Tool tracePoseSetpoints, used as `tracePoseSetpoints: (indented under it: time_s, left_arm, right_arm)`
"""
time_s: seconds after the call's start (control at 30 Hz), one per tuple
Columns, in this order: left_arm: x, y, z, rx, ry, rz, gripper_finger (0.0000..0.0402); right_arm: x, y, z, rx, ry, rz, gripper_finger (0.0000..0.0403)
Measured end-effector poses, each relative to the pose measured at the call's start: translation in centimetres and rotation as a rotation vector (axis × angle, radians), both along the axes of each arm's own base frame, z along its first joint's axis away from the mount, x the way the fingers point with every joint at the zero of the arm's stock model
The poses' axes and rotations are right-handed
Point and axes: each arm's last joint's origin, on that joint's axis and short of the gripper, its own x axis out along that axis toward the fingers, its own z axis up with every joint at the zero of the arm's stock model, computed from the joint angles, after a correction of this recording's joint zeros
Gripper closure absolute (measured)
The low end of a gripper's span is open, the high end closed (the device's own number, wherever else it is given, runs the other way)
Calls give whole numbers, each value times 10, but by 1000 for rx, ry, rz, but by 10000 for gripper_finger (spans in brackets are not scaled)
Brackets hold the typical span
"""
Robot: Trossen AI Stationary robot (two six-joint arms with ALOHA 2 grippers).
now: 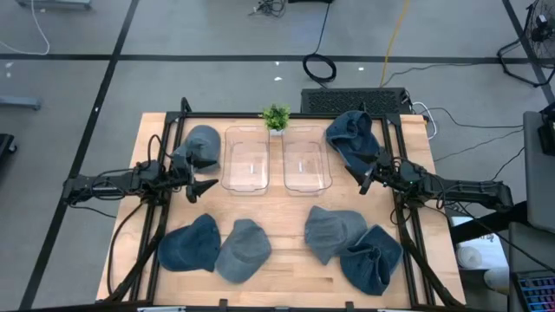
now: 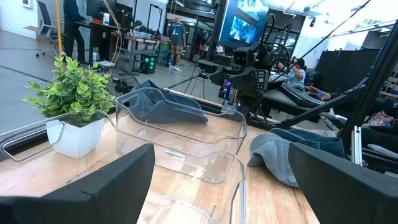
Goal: Pick & Place hat
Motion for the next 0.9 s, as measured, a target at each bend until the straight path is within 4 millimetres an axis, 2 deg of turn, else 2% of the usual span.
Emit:
tracePoseSetpoints:
  time_s: [0.9]
  left_arm:
    - [0,0,0,0,0,0,23]
  right_arm:
    - [0,0,0,-1,4,-5,109]
